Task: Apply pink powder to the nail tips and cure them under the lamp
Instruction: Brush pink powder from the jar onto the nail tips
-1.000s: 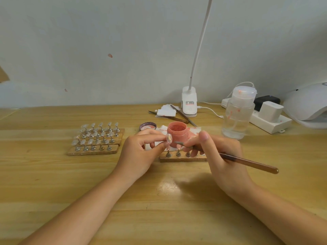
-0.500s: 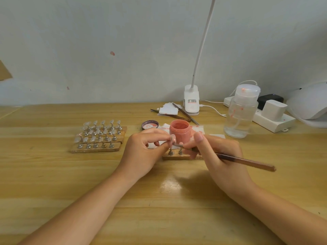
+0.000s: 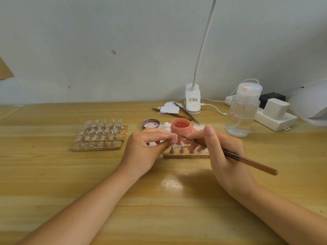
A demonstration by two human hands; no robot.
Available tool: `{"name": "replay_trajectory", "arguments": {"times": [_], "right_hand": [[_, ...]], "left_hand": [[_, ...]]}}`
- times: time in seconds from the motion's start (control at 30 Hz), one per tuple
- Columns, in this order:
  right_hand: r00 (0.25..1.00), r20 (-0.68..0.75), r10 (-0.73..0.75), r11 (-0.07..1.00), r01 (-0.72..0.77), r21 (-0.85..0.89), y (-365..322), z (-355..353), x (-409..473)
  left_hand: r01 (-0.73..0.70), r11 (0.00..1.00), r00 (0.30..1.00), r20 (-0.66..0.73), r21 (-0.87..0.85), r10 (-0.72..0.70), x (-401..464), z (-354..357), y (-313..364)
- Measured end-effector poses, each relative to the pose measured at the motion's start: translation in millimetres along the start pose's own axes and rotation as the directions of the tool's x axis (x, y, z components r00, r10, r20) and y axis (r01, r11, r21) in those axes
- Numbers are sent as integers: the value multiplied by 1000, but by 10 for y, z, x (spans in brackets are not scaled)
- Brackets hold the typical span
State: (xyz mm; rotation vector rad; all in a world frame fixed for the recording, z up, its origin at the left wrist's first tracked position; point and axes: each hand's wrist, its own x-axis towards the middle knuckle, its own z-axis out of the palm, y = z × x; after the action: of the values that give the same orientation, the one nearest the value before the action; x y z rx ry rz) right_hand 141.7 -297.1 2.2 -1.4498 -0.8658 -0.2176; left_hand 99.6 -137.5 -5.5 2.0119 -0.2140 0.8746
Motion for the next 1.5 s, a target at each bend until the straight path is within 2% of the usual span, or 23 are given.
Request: {"name": "replay_trajectory", "arguments": {"times": [0.1,0.23,0.37,0.5,0.63,0.77,0.9,1.07,1.2,1.33,1.43,1.5], "right_hand": [[998,-13,68,996,-67,55,1,-7,-18],[1000,-22,-13,1000,14,19,-1,9,-9],[997,-6,72,996,-71,57,2,6,-17],[999,-34,-24,1000,25,19,-7,12,-7],[998,5,68,997,-68,37,-3,0,-22],[999,-25,-20,1000,21,21,-17,10,-16],[998,-4,66,997,-66,34,-18,7,-15],[1000,-9,-30,1000,30,-10,-31,17,-5],[998,-9,70,997,-69,46,-11,8,-23],[1000,-19,-15,1000,15,16,-11,10,-19],[998,-2,70,997,-70,31,-9,3,-24],[997,-6,76,996,-76,41,-4,2,-33]], "left_hand": [[4,1000,1000,-18,-4,-4,-6,9,-3],[1,1000,1000,-22,0,-1,1,16,-2],[25,999,999,-38,-24,-26,3,24,5],[44,999,999,-31,-13,-45,2,22,-13],[43,999,998,-34,-17,-43,9,25,-4],[51,999,998,-20,-6,-51,4,27,-18],[37,999,999,-13,4,-37,-2,25,-24],[41,999,999,7,24,-41,-5,20,-31],[47,999,999,5,1,-47,-2,16,-15],[52,999,999,7,12,-52,-7,12,-12],[58,998,998,2,-3,-58,-9,15,2],[68,998,998,-1,-13,-68,-10,13,8]]}}
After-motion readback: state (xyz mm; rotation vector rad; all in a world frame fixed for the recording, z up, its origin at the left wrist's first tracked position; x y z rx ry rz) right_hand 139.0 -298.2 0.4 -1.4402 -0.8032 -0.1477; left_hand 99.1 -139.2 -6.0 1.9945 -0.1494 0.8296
